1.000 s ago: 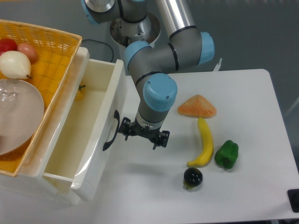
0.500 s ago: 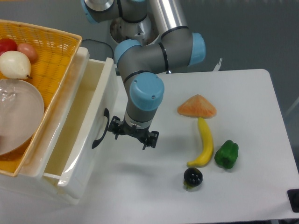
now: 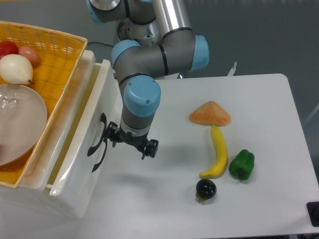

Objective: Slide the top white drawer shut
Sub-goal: 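Push the open white drawer's front panel inward with the gripper, then hold the gripper against the closed drawer front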

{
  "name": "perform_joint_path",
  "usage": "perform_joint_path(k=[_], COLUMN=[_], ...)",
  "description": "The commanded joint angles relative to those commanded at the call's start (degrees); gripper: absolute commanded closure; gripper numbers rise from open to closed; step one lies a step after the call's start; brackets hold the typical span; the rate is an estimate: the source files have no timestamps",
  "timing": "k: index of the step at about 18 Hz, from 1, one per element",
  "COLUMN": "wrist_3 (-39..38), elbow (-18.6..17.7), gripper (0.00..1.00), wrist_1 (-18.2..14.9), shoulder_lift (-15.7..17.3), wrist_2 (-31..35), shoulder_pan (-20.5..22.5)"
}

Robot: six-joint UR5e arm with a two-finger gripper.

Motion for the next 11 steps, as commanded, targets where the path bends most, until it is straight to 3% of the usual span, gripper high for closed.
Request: perform_joint_path(k=[11], wrist_3=[0.4], elbow=[-0.4], gripper=[0.0], wrist_1=[0.0], shoulder_lift=[-0.1], wrist_2=[0.0], shoulder_pan=[-0.5])
